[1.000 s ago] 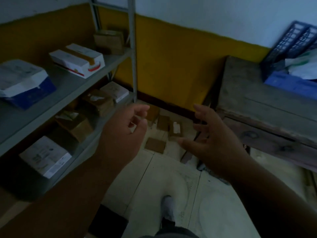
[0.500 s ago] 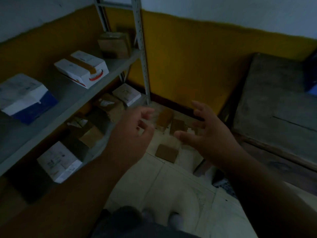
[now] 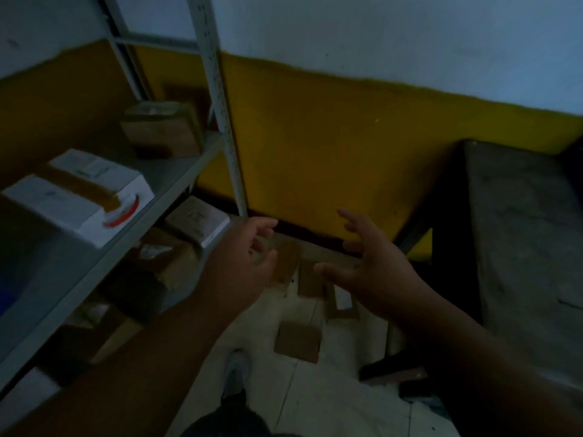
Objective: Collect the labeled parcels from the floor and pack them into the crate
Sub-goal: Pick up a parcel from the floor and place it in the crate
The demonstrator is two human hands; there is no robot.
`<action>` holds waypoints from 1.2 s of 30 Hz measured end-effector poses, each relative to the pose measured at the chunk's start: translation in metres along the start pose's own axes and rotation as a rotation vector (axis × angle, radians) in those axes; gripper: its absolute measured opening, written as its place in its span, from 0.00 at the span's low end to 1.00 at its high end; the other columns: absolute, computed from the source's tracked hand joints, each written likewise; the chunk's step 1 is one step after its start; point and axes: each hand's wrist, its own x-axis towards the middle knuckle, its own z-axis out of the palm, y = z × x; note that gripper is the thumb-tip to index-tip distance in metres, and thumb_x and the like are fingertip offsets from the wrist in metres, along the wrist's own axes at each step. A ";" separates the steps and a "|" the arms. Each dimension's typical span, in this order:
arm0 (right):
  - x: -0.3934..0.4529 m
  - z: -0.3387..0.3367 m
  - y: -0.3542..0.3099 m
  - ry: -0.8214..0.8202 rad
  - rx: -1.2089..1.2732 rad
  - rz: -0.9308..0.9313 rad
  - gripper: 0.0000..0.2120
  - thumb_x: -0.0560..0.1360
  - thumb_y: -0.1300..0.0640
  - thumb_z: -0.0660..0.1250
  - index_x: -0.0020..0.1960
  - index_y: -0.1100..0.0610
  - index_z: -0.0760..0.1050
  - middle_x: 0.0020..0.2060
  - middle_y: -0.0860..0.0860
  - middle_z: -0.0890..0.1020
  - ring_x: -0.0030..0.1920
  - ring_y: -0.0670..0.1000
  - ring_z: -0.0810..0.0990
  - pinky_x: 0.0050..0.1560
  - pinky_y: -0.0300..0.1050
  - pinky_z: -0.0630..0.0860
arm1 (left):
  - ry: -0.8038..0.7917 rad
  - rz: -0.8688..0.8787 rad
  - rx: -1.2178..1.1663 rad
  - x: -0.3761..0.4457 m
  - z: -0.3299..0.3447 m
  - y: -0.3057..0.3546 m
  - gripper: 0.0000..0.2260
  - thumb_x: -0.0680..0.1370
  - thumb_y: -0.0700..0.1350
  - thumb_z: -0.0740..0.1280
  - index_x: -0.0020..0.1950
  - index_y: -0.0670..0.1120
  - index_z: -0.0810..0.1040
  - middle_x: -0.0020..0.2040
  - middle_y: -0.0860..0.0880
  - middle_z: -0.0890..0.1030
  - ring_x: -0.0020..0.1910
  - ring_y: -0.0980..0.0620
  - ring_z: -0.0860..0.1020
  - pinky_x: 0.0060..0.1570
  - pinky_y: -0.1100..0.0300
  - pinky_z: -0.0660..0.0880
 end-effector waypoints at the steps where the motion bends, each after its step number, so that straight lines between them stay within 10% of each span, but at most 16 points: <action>1: 0.023 0.009 0.001 0.030 0.019 0.006 0.45 0.63 0.39 0.77 0.71 0.29 0.54 0.69 0.38 0.67 0.61 0.39 0.70 0.31 0.28 0.74 | -0.019 0.012 0.007 0.024 -0.002 -0.016 0.18 0.75 0.42 0.69 0.61 0.59 0.74 0.51 0.63 0.77 0.49 0.66 0.75 0.40 0.71 0.69; 9: 0.210 0.100 0.060 0.210 0.301 0.246 0.39 0.66 0.41 0.75 0.73 0.42 0.63 0.62 0.43 0.75 0.57 0.42 0.79 0.37 0.35 0.78 | -0.148 0.018 0.008 0.207 0.031 -0.148 0.17 0.76 0.37 0.66 0.60 0.54 0.77 0.52 0.58 0.78 0.49 0.64 0.75 0.42 0.74 0.69; 18: 0.365 0.241 0.285 0.237 0.188 0.433 0.23 0.75 0.50 0.72 0.68 0.48 0.70 0.54 0.46 0.76 0.45 0.40 0.76 0.30 0.32 0.73 | -0.197 -0.137 -0.017 0.260 0.212 -0.351 0.08 0.76 0.47 0.64 0.55 0.56 0.75 0.50 0.59 0.75 0.41 0.67 0.71 0.42 0.81 0.65; 23: 0.392 0.326 0.437 0.190 0.166 0.596 0.23 0.75 0.48 0.71 0.67 0.47 0.70 0.53 0.47 0.78 0.42 0.45 0.79 0.26 0.34 0.72 | -0.298 -0.300 -0.122 0.248 0.327 -0.473 0.04 0.74 0.51 0.66 0.45 0.60 0.72 0.48 0.54 0.78 0.44 0.56 0.78 0.44 0.56 0.78; 30: 0.400 0.424 0.589 0.017 0.174 0.742 0.27 0.77 0.46 0.68 0.73 0.52 0.67 0.60 0.50 0.76 0.43 0.42 0.71 0.26 0.33 0.66 | -0.439 -0.534 0.025 0.241 0.446 -0.637 0.24 0.75 0.50 0.71 0.69 0.47 0.70 0.58 0.51 0.77 0.49 0.52 0.78 0.43 0.56 0.78; 33: 0.407 0.449 0.619 -0.068 0.251 0.857 0.14 0.77 0.46 0.68 0.62 0.46 0.73 0.37 0.38 0.72 0.32 0.39 0.68 0.15 0.30 0.65 | -0.498 -0.671 -0.021 0.236 0.471 -0.681 0.31 0.77 0.48 0.71 0.76 0.47 0.63 0.69 0.44 0.74 0.59 0.47 0.76 0.49 0.58 0.75; 36: 0.416 0.460 0.621 -0.034 0.355 0.896 0.08 0.78 0.46 0.67 0.54 0.48 0.77 0.38 0.40 0.76 0.35 0.42 0.73 0.25 0.39 0.72 | -0.511 -0.742 -0.097 0.228 0.477 -0.691 0.34 0.76 0.51 0.71 0.78 0.52 0.60 0.67 0.50 0.73 0.54 0.54 0.71 0.37 0.62 0.70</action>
